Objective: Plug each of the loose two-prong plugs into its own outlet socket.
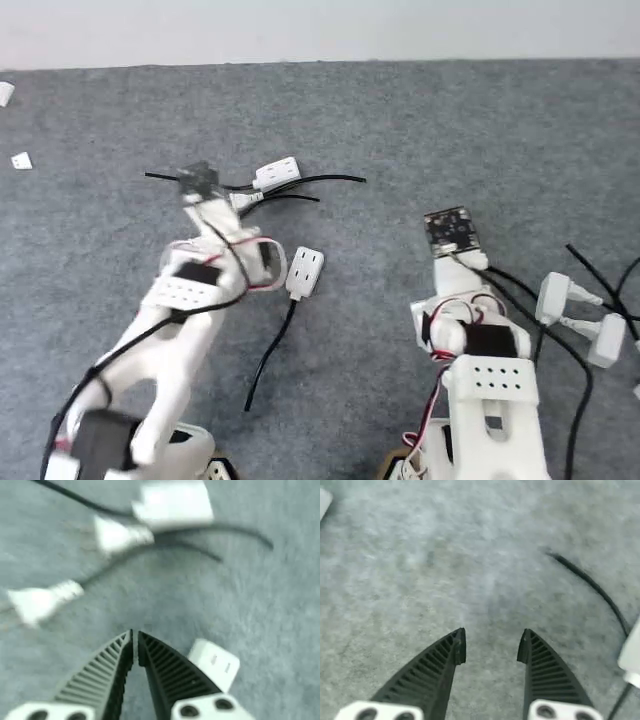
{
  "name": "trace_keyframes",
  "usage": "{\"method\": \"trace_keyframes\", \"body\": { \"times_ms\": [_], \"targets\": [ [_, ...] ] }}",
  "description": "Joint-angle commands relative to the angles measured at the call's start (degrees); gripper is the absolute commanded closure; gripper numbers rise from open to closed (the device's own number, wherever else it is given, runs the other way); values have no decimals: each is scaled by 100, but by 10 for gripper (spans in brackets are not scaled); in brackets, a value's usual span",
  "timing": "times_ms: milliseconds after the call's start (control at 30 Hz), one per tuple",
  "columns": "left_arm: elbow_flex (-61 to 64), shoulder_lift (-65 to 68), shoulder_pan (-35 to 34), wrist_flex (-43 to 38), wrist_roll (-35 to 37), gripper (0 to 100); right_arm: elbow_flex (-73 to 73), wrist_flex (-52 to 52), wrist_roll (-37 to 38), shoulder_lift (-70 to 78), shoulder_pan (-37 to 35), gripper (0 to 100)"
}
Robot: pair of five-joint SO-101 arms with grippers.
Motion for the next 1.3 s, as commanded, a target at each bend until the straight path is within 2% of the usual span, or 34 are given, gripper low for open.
{"method": "trace_keyframes", "body": {
  "times_ms": [0, 133, 300, 400, 500, 800, 1033, 1267],
  "targets": [
    [268, -897, -185, 281, -114, 984, -62, -119, 62, -127, -119, 828],
    [866, -1451, 264, 273, -501, 938, -35, -119, 70, -127, -110, 829],
    [1341, -2066, 1037, 273, -378, 719, 0, -198, 79, -127, -101, 829],
    [1305, -2171, 1231, 273, -387, 660, 0, -189, 79, -127, -101, 829],
    [1068, -1802, 1240, 290, -677, 658, 0, -171, 79, -127, -101, 829],
    [-251, 598, 1231, 695, -1310, 658, 0, -145, 229, -127, -101, 829],
    [-347, 765, 1266, 308, -1292, 662, 0, -145, 255, -127, -101, 829],
    [-330, 782, 1284, 290, -1327, 795, 9, -145, 255, -127, -101, 829]
  ]
}}
